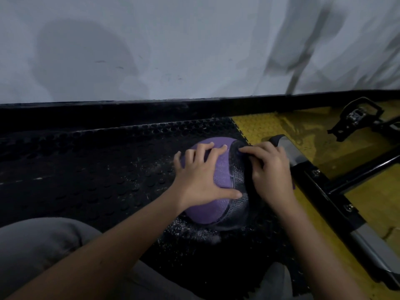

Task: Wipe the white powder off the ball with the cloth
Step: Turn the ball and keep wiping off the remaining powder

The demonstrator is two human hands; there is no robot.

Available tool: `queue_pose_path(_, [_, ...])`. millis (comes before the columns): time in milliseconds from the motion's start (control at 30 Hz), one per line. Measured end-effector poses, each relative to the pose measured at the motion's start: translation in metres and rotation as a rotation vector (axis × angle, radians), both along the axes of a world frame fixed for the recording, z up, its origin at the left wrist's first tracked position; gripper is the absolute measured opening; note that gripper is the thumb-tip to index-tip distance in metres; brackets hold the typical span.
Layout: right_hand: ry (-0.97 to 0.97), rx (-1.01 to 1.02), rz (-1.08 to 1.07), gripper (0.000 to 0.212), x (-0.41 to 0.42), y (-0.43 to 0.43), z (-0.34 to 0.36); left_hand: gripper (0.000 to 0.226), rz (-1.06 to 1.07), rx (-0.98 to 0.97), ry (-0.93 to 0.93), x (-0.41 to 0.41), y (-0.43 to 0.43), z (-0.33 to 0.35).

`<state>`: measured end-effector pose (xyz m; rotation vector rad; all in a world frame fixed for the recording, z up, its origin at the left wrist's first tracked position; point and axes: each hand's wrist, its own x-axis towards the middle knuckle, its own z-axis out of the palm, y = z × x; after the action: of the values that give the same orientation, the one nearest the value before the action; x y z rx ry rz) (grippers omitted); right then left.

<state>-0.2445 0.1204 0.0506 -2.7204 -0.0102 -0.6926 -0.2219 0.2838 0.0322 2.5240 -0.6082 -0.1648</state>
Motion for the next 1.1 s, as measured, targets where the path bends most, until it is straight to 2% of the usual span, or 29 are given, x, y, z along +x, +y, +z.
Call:
queue_pose_path(167, [-0.09, -0.158, 0.216, 0.027, -0.038, 0.031, -0.003, 0.099, 0.025, -0.002, -0.041, -0.003, 0.008, -0.004])
queue_pose_path(233, [-0.076, -0.143, 0.121, 0.025, -0.022, 0.013, -0.004, 0.105, 0.017, 0.0, -0.03, -0.004, 0.009, -0.003])
queue_pose_path(367, [0.021, 0.098, -0.04, 0.029, 0.002, -0.014, -0.003, 0.108, -0.003, 0.012, -0.033, -0.005, 0.004, -0.002])
queue_pose_path(433, [-0.011, 0.056, -0.022, 0.027, -0.009, 0.001, -0.003, 0.107, -0.001, 0.009, -0.016, -0.004, 0.002, -0.002])
queue_pose_path(567, [-0.08, -0.121, 0.179, 0.027, -0.042, 0.032, -0.004, 0.101, -0.013, -0.005, -0.012, -0.004, 0.007, -0.004])
queue_pose_path(633, [-0.069, -0.137, 0.15, 0.026, -0.031, 0.021, -0.001, 0.104, -0.027, -0.018, -0.001, -0.002, 0.01, -0.004])
queue_pose_path(700, [-0.026, -0.051, 0.05, 0.028, -0.006, -0.001, 0.0, 0.107, -0.048, -0.022, 0.019, -0.003, 0.01, -0.002])
queue_pose_path(800, [0.031, 0.092, 0.059, 0.03, 0.012, -0.019, 0.0, 0.106, -0.065, -0.02, -0.012, -0.003, 0.007, -0.003])
queue_pose_path(900, [0.011, 0.131, 0.074, 0.03, 0.004, -0.016, -0.003, 0.109, -0.059, -0.07, -0.074, 0.003, 0.012, -0.007])
queue_pose_path(1000, [-0.013, 0.175, 0.077, 0.03, -0.007, -0.014, -0.006, 0.117, -0.069, -0.122, 0.02, 0.012, 0.016, -0.007])
queue_pose_path(1100, [-0.031, 0.11, 0.035, 0.028, -0.022, -0.01, -0.007, 0.111, -0.118, -0.139, 0.093, 0.009, 0.015, -0.005])
